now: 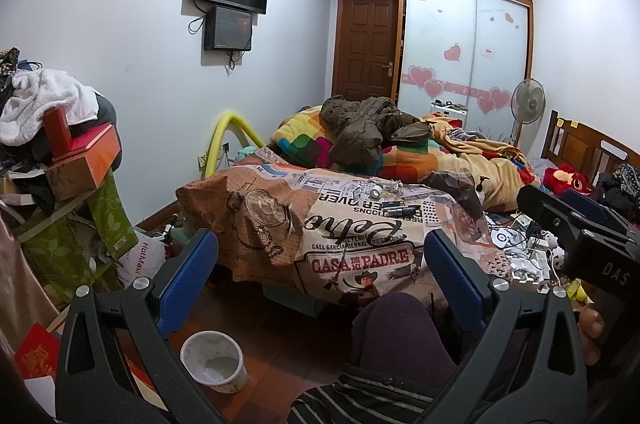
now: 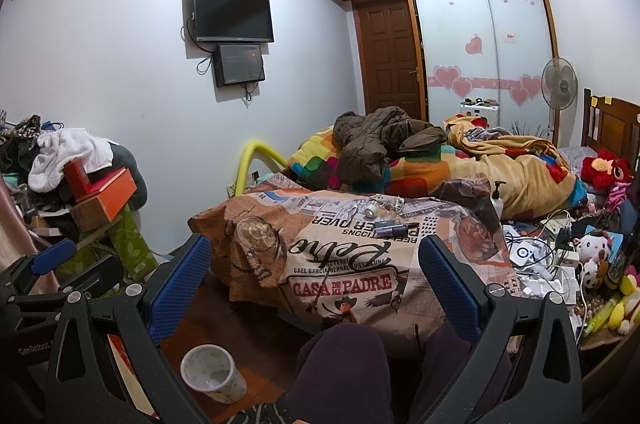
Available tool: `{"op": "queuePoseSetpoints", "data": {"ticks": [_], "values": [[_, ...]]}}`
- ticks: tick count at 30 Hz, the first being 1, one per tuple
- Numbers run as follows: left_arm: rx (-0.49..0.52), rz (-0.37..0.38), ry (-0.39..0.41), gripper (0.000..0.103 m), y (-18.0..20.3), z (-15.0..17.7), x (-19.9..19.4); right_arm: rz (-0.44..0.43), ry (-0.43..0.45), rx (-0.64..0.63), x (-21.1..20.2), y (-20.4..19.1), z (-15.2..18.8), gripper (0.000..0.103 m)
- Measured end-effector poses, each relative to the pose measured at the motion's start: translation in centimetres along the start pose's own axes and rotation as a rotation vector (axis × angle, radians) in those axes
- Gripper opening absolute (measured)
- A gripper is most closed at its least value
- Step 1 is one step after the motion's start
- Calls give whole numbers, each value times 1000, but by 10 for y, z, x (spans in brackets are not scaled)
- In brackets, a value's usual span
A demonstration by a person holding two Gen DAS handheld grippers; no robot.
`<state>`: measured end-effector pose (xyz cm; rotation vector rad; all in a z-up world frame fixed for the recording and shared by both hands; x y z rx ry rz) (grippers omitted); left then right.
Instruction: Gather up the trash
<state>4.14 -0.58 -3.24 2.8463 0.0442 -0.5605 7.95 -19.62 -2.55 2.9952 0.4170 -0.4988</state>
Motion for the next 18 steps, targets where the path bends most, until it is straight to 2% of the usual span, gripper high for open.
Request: {"op": "queuePoseSetpoints", "data": {"ticks": [18], "values": [[0,41,-28,103,14,-8,13,31,17,-11,15,16,-7,103]]}}
Point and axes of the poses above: each gripper's, at about its wrist camera, not at the fingertips, and x roughly the way its jaws point, y to its right, z to its underside, the point moved 4 cm from there along x, roughly the way its jaws point, and after that the axes turned 10 degrees about -x, right-handed, at the moved point
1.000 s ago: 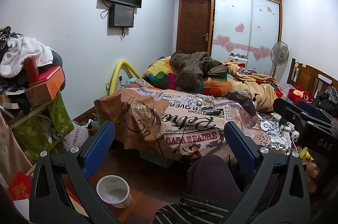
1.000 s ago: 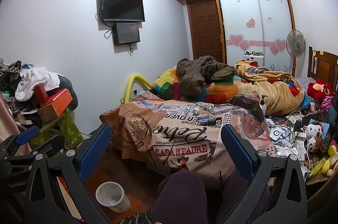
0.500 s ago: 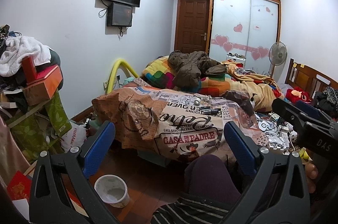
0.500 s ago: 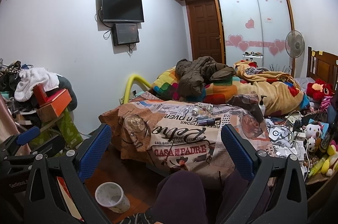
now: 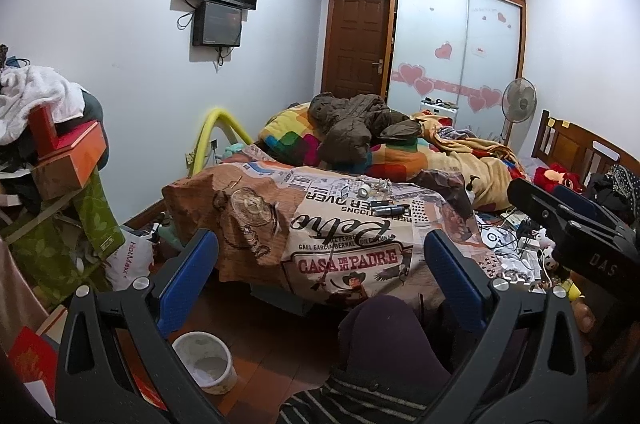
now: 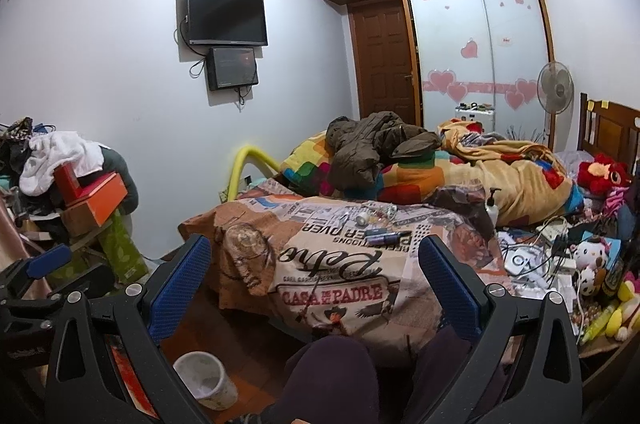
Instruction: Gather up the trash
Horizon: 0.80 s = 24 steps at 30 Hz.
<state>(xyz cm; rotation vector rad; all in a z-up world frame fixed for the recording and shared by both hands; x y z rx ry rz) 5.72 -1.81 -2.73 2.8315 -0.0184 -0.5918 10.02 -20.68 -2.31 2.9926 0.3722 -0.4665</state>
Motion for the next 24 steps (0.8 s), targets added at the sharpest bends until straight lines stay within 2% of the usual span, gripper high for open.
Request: {"op": "queuePoseSetpoints", "data": {"ticks": [7,10,17,24], "values": [[11,3,14,103,7,-22,27,45,5,-20,21,22,-9,103],[-4,13,-4,103,13,-33,48,57,-5,-14,34,36,-13,103],[-21,6,-80,103,23,-56,122,100,-13,4,65,70,-18,103],[-45,-22,-171,103,34,-61,206,153,-71,3,111,105,-12,103]]}}
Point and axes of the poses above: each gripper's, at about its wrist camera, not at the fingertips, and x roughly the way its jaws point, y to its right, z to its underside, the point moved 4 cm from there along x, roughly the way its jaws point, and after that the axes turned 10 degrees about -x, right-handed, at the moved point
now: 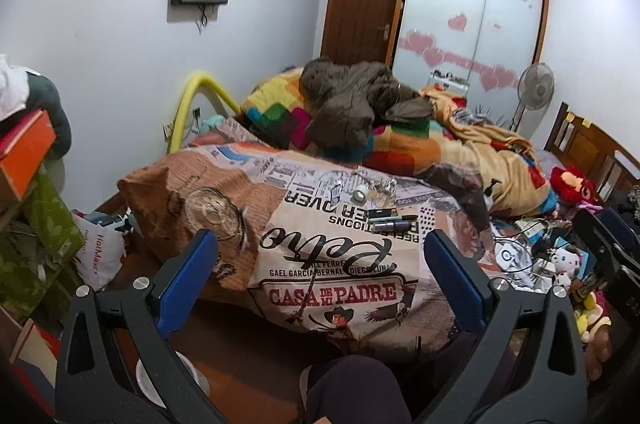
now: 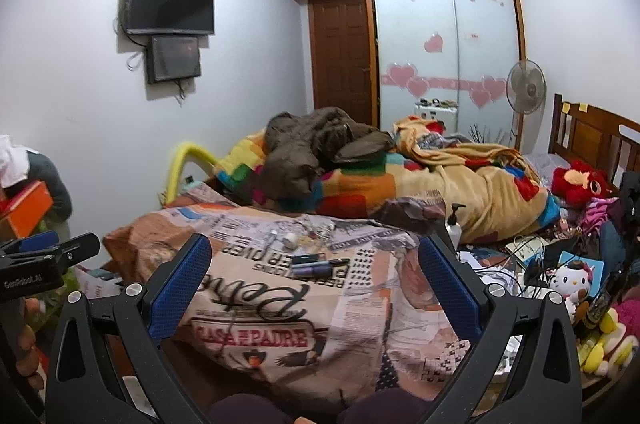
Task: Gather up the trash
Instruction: 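Lower both tools over the marker and purple container on the blanket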
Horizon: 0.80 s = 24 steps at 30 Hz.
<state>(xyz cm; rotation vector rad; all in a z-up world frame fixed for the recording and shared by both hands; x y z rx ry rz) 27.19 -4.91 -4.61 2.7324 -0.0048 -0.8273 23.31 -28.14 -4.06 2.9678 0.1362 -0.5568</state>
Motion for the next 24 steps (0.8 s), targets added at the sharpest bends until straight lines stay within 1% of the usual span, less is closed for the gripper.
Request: {"op": "queuePoseSetpoints", "data": {"ticks": [3,8,10,13,16,18,21,24], "values": [[6,-4,-34,103,8,-3,35,20,-36,14,26,15,8,103],[1,49,-61,103,21,-3,89,66,-107,45,71,41,24,103],[-1,54,-74,103,24,-4,112,73,-147,47,93,50,32,103],[-10,65,-119,103,27,-2,150,66,-204,36,122,56,44,103],[-16,45,-166,103,29,2,194,22,-266,27,153,55,58,103],[-17,46,-194,103,32,8,220,-9,-304,27,173,54,65,103],[-9,32,-228,103,32,16,256,-85,-363,49,207,52,77,103],[13,18,-251,102,32,25,285,-177,-425,122,241,43,88,102]]}}
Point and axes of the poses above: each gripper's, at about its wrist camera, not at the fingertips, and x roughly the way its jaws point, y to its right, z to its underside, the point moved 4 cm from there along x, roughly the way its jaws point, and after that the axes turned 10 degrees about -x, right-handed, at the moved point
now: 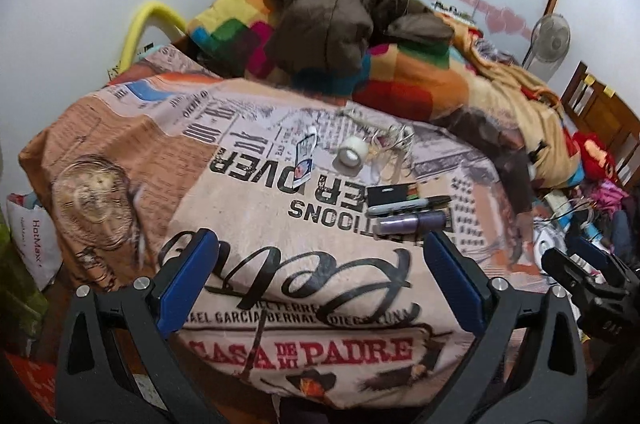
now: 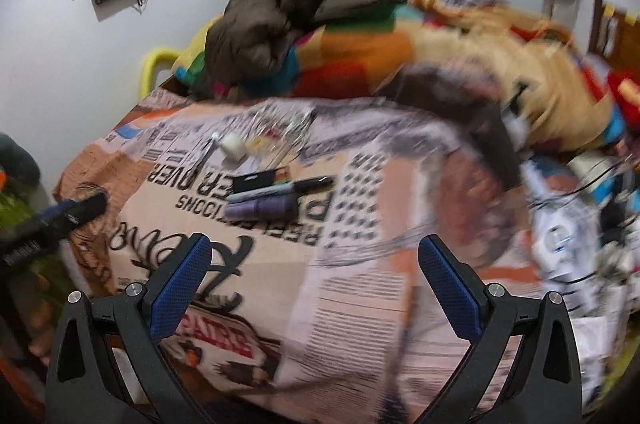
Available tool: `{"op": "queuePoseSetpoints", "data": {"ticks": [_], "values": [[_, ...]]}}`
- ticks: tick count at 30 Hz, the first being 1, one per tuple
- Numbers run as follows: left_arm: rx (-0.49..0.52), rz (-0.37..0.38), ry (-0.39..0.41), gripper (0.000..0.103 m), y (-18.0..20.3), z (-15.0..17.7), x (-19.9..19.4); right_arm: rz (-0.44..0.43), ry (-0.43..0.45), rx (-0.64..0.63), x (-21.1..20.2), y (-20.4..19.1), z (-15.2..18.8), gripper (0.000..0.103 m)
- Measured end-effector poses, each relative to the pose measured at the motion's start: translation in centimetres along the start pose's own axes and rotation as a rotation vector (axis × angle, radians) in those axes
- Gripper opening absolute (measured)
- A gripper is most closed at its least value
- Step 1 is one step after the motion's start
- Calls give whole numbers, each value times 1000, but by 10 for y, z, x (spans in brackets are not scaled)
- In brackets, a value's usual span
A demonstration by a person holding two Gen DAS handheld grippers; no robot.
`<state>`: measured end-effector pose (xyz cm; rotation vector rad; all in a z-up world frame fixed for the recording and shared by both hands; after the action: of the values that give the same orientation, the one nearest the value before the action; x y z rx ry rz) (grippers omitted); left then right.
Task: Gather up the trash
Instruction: 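Lower both tools over the marker and purple container on the blanket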
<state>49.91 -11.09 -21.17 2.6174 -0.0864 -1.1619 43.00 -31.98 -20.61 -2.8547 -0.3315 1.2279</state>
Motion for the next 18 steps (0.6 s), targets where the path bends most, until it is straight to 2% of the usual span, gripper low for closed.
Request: {"op": "queuePoseSetpoints", "data": {"ticks": [4,7,10,12,18], "values": [[19,-9,-39,92,-5,3,32,-80,-47,71,38,-5,-6,95],[24,5,-91,85,-11,8,54,-111,-79,149,66,-4,-10,95],[26,1,-116,80,-17,14,68,-140,-132,185,89,-8,-12,87],[19,0,-127,79,-23,18,74,-152,-164,189,98,-13,-11,87],[-6,8,-127,79,-37,21,77,-120,-189,185,111,-25,-16,87]]}}
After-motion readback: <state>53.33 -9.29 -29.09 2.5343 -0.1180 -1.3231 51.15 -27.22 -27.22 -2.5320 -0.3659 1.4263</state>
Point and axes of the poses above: each gripper's, at about its wrist camera, not at the fingertips, and x roughly the way its jaws point, y to its right, z to its underside, the point moved 4 cm from there along x, roughly the way its jaws point, and after that the axes turned 10 degrees about -x, right-handed, at the moved point
